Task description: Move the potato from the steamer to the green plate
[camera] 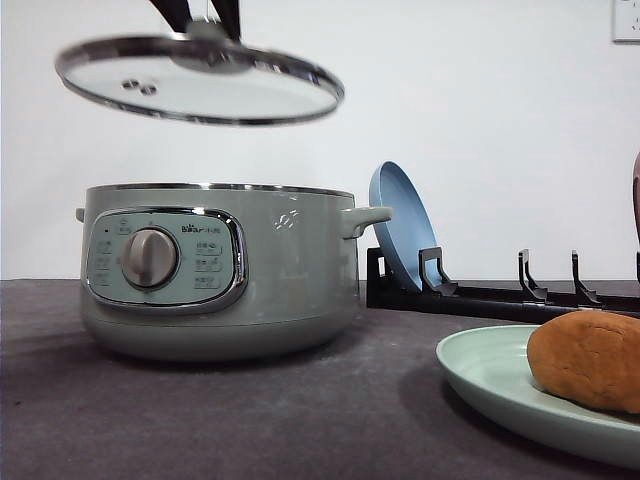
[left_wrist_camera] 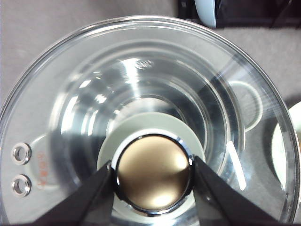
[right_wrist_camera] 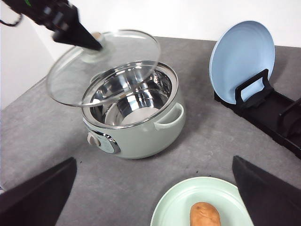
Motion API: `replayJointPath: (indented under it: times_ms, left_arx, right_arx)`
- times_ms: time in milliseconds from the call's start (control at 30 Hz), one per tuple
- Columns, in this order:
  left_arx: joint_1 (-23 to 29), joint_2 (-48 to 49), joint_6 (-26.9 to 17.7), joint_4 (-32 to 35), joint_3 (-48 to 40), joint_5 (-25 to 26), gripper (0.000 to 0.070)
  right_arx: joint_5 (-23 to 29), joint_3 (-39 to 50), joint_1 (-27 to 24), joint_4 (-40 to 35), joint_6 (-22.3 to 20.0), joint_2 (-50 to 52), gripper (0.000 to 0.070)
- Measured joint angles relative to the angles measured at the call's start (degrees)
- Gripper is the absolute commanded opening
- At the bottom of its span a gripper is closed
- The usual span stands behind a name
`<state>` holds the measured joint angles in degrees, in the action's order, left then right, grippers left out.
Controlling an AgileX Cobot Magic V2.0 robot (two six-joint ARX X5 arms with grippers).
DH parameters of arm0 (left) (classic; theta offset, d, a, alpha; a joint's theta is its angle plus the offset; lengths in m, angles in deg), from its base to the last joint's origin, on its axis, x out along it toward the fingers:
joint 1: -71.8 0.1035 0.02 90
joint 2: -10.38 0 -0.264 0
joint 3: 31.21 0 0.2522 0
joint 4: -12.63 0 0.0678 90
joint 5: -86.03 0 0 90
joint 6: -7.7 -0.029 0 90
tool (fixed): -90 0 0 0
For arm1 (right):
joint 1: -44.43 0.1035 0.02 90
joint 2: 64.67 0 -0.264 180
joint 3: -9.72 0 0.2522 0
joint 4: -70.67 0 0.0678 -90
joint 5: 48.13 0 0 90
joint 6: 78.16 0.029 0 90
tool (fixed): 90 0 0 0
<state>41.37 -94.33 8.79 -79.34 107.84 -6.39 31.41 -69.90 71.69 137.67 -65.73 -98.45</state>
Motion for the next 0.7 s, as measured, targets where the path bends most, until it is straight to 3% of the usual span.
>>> replayJointPath:
  times_ms: [700]
  left_arx:
    - [0.16,-7.42,-0.16,1.46,0.00,-0.04,0.0000]
  right_arx:
    - [0.00,0.00,0.00,0.10,0.00,0.00,0.0672]
